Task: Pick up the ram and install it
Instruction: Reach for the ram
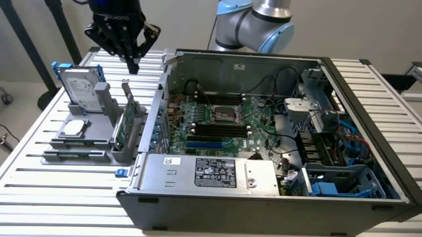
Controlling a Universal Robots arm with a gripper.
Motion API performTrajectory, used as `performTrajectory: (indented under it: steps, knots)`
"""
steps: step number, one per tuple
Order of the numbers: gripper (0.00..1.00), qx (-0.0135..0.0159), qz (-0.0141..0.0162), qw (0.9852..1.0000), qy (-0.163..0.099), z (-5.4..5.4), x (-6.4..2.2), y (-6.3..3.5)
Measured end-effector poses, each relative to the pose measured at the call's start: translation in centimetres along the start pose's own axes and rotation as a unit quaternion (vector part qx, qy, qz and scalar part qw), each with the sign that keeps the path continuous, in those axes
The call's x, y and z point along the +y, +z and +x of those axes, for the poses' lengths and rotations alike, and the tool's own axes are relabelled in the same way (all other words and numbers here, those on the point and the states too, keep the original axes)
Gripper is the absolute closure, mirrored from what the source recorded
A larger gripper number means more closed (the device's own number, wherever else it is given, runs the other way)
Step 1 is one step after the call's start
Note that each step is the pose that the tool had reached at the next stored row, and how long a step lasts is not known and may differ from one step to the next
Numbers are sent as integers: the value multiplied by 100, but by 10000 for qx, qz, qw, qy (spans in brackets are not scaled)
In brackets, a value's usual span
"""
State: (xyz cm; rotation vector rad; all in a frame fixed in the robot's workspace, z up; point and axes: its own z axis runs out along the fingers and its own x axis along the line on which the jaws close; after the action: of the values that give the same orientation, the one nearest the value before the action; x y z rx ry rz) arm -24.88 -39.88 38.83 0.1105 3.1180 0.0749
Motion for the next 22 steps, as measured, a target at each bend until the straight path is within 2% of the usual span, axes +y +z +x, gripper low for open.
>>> performTrajectory:
  steps: [6,13,22]
  knots:
    - [89,1,1,10000,-1,270,-21,21]
    - [89,20,29,10000,0,583,-53,78]
    - [89,125,36,9999,5,744,-248,172]
